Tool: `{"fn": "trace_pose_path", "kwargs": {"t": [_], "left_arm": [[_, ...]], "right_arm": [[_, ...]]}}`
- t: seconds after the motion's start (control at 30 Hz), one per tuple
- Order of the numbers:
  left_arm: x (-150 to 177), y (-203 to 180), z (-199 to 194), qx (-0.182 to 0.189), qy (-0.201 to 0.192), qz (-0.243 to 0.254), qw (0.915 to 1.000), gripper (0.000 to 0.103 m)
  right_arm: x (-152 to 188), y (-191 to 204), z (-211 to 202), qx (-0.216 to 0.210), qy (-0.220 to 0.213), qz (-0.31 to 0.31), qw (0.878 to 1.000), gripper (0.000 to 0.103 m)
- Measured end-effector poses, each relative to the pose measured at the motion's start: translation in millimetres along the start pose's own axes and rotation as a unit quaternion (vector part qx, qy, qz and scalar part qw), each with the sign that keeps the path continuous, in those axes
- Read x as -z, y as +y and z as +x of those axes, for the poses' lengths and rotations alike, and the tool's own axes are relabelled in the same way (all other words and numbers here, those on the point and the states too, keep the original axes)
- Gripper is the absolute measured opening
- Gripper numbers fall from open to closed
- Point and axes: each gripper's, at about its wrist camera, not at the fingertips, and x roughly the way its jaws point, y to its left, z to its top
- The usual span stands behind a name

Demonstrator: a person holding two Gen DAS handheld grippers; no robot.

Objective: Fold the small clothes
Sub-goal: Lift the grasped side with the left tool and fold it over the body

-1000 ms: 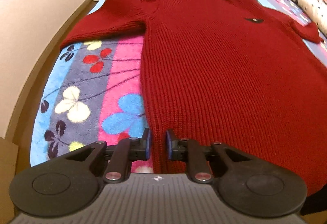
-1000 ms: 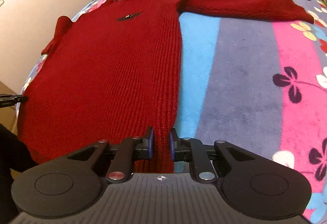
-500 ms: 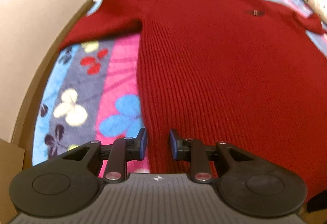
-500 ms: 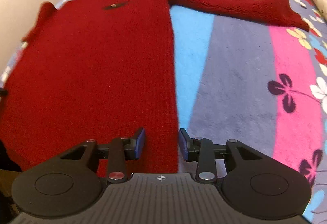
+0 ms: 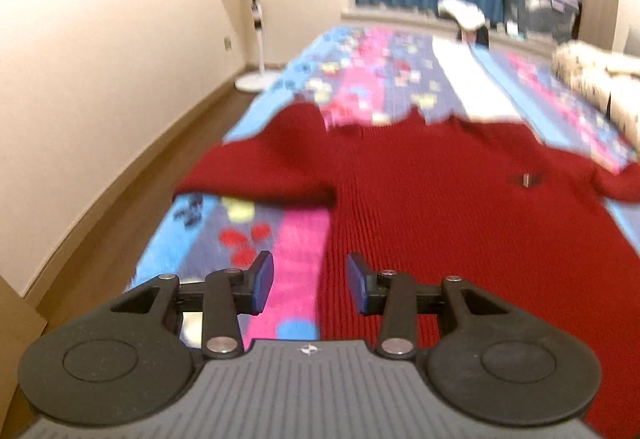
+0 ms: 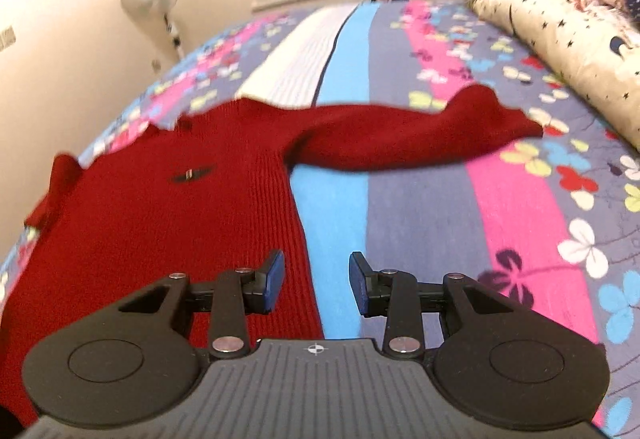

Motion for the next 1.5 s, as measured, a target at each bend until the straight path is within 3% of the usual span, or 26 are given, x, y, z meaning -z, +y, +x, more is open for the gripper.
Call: {"fn": "trace_pose_path", "kwargs": {"t": [0.07,0.13,0.2,0.27,0.37,0.4,0.43,0.47,0.53,0.6,0.7,0.77,0.87,1.03,1.13,1.27,1.3,1.33,1.4,1.47,1.5], "left_arm": [[-22.7,7.7,4.1,-0.003,-0.012,0.000,0.9999,0.019],[-47.4,18.9,15.0,-0.013,-0.019,-0.005,0.9997,0.007],[-70.1,35.7,30.6,-0.024,-0.024,-0.027,0.9991,0.006],[-87.6,55.9,50.0,-0.031,-0.027,-0.063,0.9972,0.006],[-89.5,85.5,82.3,-0.038,-0.042,-0.117,0.9916,0.006],[-84.2,93.9,92.8,-0.040,-0.038,-0.129,0.9901,0.006],[-82.5,102.8,107.4,-0.045,-0.004,-0.146,0.9883,0.007],[-83.0,114.4,118.3,-0.047,0.023,-0.182,0.9819,0.007],[-81.3,136.9,133.3,-0.026,0.027,-0.251,0.9672,0.007],[-79.4,149.4,151.0,-0.028,0.049,-0.275,0.9598,0.007],[-71.7,172.3,174.6,-0.003,0.071,-0.343,0.9365,0.009],[-65.6,183.5,185.1,0.017,0.079,-0.373,0.9242,0.015],[-56.1,192.6,195.8,0.023,0.088,-0.398,0.9128,0.024],[-47.3,202.4,212.8,0.024,0.088,-0.442,0.8924,0.025],[-43.3,204.0,224.7,0.022,0.089,-0.461,0.8827,0.033],[-46.1,200.6,233.8,0.007,0.080,-0.454,0.8873,0.032],[-47.4,199.8,234.3,0.003,0.077,-0.453,0.8884,0.028],[-48.5,199.7,233.2,-0.008,0.074,-0.451,0.8894,0.015],[-52.5,197.9,224.0,-0.041,0.056,-0.453,0.8890,0.013],[-67.3,185.6,203.7,-0.076,0.019,-0.421,0.9036,0.012],[-77.0,173.5,192.5,-0.076,-0.007,-0.390,0.9176,0.012]], "right_arm": [[-3.2,4.0,0.4,0.003,-0.015,0.001,1.000,0.038],[-6.2,9.1,-1.2,0.000,-0.027,0.000,1.000,0.038],[-10.6,13.5,-1.4,-0.005,-0.040,0.001,0.999,0.032],[-12.6,19.1,-2.0,-0.009,-0.047,0.001,0.999,0.012],[-16.2,29.2,-3.5,-0.009,-0.058,0.008,0.998,0.010],[-17.1,33.3,-4.0,-0.013,-0.061,0.010,0.998,0.010],[-18.7,37.3,-2.7,-0.021,-0.060,0.011,0.998,0.010],[-20.4,40.8,-0.3,-0.031,-0.057,0.011,0.998,0.011],[-21.9,51.3,4.5,-0.043,-0.051,0.007,0.998,0.011],[-24.0,61.9,8.9,-0.051,-0.051,-0.006,0.997,0.012],[-27.4,76.6,17.9,-0.057,-0.051,-0.017,0.997,0.032],[-30.0,83.5,26.3,-0.059,-0.046,-0.019,0.997,0.037],[-31.7,90.7,38.1,-0.063,-0.037,-0.028,0.997,0.037],[-30.9,97.5,53.7,-0.063,-0.022,-0.041,0.997,0.037],[-30.3,97.5,58.0,-0.062,-0.017,-0.046,0.997,0.037],[-30.5,93.3,61.4,-0.054,-0.014,-0.044,0.997,0.037],[-31.0,91.6,62.3,-0.052,-0.013,-0.041,0.998,0.037],[-30.8,90.2,62.8,-0.049,-0.013,-0.038,0.998,0.037],[-31.1,87.8,64.7,-0.046,-0.012,-0.035,0.998,0.037],[-31.3,88.0,66.5,-0.045,-0.011,-0.036,0.998,0.037],[-31.4,88.7,67.3,-0.045,-0.011,-0.037,0.998,0.037]]}}
